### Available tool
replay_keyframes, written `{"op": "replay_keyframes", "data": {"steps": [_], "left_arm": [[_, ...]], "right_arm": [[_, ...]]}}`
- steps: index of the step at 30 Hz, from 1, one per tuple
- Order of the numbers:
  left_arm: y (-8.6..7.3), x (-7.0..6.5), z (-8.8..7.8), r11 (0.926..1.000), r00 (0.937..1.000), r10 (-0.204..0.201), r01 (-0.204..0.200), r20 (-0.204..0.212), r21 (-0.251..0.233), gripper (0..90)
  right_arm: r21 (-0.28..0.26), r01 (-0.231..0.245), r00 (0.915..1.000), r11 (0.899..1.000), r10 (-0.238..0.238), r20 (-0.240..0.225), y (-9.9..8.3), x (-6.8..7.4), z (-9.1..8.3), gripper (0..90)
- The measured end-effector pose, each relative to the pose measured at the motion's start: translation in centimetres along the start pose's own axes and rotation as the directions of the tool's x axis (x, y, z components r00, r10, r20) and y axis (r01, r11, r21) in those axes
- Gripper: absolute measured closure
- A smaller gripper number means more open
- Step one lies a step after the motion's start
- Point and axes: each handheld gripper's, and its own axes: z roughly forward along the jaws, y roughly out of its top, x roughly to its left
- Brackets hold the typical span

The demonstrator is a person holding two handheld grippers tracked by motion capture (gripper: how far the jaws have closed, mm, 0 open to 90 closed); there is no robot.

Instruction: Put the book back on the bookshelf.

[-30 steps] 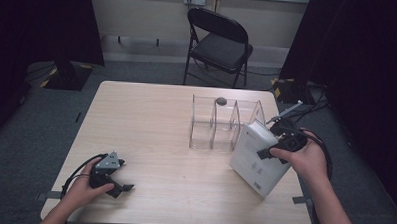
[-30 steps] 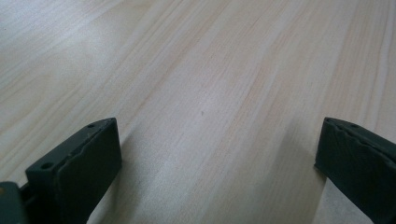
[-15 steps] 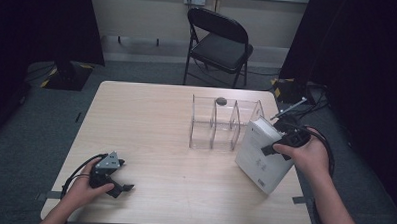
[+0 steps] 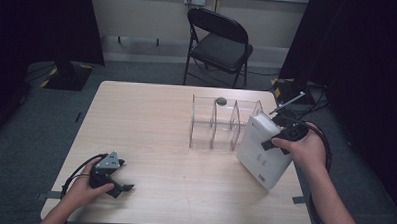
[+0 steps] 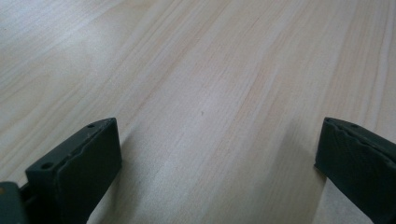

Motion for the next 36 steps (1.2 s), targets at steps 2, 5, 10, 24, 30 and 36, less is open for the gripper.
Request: {"op": "replay_keyframes", "data": {"steps": [2, 5, 10, 24, 30, 36], "left_arm": [[0.0, 0.0, 0.0, 1.0000, 1.0000, 0.000, 0.000, 0.000, 0.000, 0.0], [0.0, 0.0, 0.0, 1.0000, 1.0000, 0.000, 0.000, 0.001, 0.000, 0.0], [0.0, 0.0, 0.0, 1.0000, 1.0000, 0.001, -0.001, 0.001, 0.000, 0.0], [0.0, 0.1, 0.0, 1.0000, 1.0000, 0.001, -0.001, 0.008, -0.003, 0.0], [0.0, 0.1, 0.0, 1.0000, 0.9999, 0.001, -0.001, 0.013, -0.002, 0.0], [0.0, 0.1, 0.0, 1.0000, 0.9999, 0.001, -0.001, 0.012, -0.002, 0.0]], "right_arm": [[-0.007, -0.009, 0.9999, 1.000, 0.009, -0.005, 0.1, -0.2, 0.0, 52.3], [-0.009, -0.030, 0.9994, 1.000, 0.030, -0.015, 0.1, -0.5, 0.1, 52.3], [-0.012, -0.040, 0.9992, 0.999, 0.040, -0.006, 0.3, -0.9, 0.1, 52.3], [-0.010, -0.121, 0.9925, 0.993, 0.121, 0.020, 1.2, -1.4, 0.4, 52.4], [0.013, -0.151, 0.9881, 0.988, 0.151, 0.030, 2.0, -1.2, 0.7, 52.4], [0.027, -0.173, 0.9847, 0.985, 0.172, 0.026, 2.7, -1.4, 1.0, 52.4]]}}
